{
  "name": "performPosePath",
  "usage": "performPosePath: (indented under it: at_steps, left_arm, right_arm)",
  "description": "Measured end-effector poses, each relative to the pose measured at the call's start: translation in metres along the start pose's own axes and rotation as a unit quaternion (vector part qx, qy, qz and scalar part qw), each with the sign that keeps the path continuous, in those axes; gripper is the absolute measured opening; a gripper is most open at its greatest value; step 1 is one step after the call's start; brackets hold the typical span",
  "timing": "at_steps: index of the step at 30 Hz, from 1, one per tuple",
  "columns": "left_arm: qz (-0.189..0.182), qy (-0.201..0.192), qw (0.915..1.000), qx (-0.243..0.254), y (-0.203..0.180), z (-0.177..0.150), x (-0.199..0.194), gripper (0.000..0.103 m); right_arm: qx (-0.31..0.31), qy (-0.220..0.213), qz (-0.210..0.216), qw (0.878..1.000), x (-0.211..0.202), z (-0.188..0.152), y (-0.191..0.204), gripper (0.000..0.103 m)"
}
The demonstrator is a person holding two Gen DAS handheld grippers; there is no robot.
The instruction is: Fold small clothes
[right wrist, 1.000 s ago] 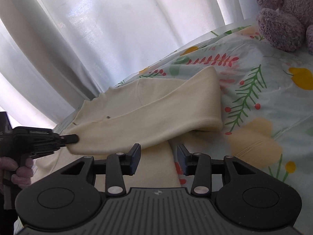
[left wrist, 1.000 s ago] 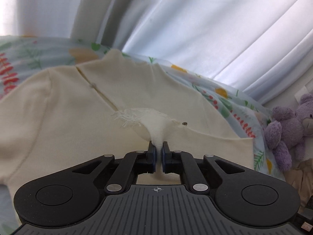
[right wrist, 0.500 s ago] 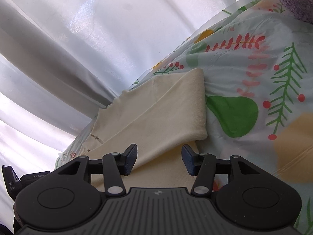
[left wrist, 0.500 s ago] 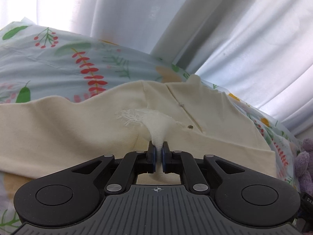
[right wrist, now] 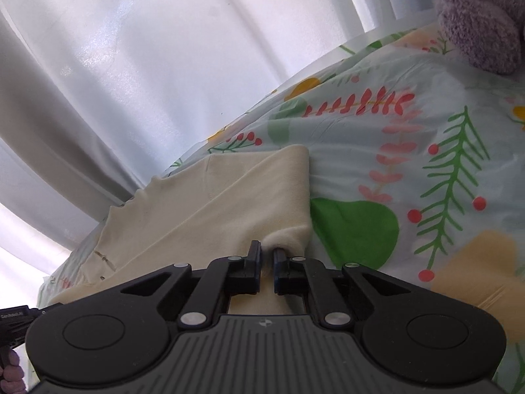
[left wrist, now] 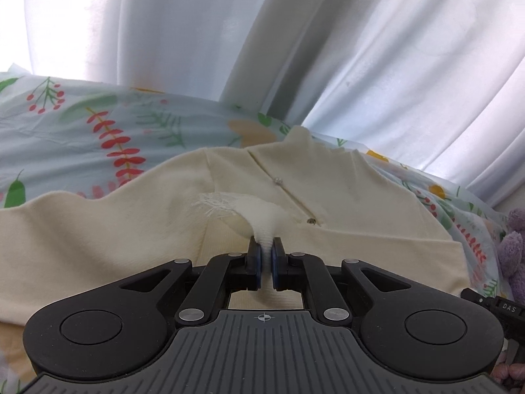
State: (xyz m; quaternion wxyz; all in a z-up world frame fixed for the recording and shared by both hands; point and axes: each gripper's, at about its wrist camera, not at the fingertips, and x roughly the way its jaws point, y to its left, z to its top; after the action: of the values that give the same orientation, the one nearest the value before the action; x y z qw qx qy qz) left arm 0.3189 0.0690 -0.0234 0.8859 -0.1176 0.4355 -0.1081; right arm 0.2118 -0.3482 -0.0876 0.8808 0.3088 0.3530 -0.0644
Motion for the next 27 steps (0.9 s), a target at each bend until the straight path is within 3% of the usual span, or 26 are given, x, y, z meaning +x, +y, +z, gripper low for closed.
performPosePath:
  at_steps: [4, 9, 14, 18, 24, 27]
  left_arm:
    - [0.022, 0.005, 0.9997, 0.008, 0.003, 0.0, 0.011, 0.008]
    - [0.017, 0.0, 0.9999, -0.002, 0.012, 0.005, 0.014, 0.008]
    - [0.04, 0.041, 0.9983, -0.005, 0.017, 0.0, 0.031, 0.011]
    - [0.041, 0.03, 0.9987, -0.005, 0.021, -0.003, 0.019, 0.016]
    - [0.022, 0.029, 0.9993, -0.013, 0.024, -0.006, 0.008, 0.018]
    - [0.039, 0.037, 0.9986, -0.001, 0.017, -0.01, 0.017, 0.018]
  right_arm:
    - [-0.013, 0.003, -0.006, 1.0, 0.002, 0.0, 0.0, 0.006]
    - [-0.033, -0.015, 0.012, 0.999, -0.002, 0.003, 0.008, 0.006]
    - [-0.054, 0.008, -0.02, 0.998, 0.011, -0.002, 0.01, 0.007]
    - [-0.083, 0.019, -0.02, 0.996, 0.0, -0.002, 0.02, 0.014]
    - [-0.161, -0.002, -0.003, 0.987, -0.027, -0.01, 0.044, 0.017]
    - [-0.2, -0.005, -0.014, 0.98, -0.018, -0.014, 0.057, 0.017]
